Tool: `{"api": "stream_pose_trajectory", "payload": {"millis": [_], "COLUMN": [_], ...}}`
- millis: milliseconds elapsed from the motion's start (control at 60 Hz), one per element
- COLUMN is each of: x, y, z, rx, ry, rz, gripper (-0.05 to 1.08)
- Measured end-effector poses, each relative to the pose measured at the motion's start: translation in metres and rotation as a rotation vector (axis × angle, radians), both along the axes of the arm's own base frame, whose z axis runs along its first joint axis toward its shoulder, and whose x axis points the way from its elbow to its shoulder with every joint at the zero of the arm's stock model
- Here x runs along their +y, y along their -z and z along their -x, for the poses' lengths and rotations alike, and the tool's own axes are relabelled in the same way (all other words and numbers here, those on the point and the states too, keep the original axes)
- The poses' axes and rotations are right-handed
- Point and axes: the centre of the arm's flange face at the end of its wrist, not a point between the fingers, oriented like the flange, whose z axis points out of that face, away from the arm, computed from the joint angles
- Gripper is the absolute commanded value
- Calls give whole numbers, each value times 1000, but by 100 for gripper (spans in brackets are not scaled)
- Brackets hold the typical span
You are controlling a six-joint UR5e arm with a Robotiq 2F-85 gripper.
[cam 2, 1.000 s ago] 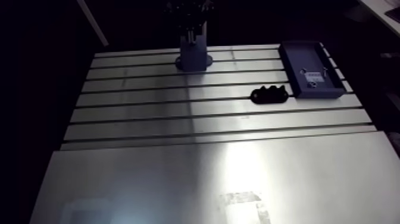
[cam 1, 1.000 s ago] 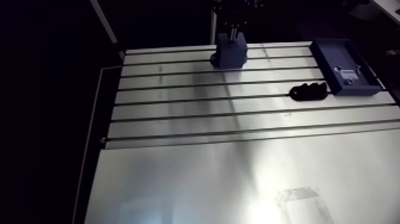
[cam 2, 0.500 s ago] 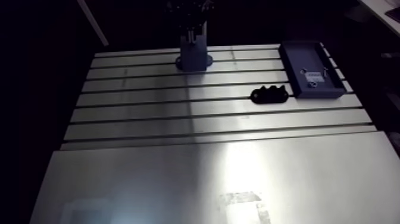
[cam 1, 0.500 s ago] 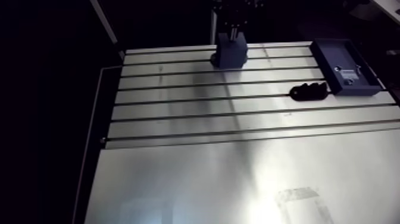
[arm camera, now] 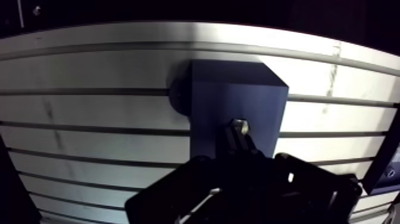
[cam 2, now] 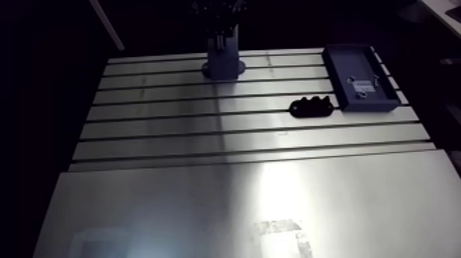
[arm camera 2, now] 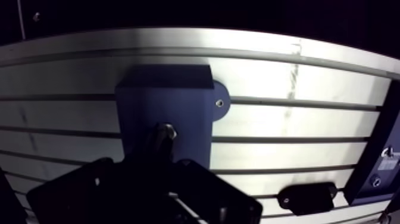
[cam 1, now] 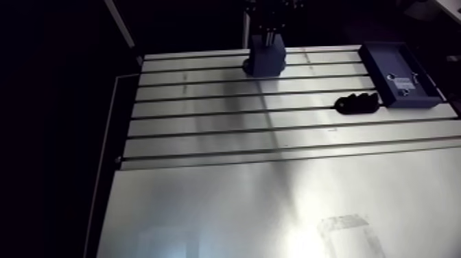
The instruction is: Pick up the M10 bolt and insert it into the hex recess until seated.
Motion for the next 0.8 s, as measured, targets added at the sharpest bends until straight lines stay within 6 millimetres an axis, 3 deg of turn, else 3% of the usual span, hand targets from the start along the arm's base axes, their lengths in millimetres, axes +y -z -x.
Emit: {"api": "stream_pose_trajectory", "payload": {"millis": [400,800], "x": [-1,0], "y": [1,-14], "z": [1,6], "rx": [0,21], "ry": [-3,-4], "rz": [0,-3], "gripper": [107,108]}}
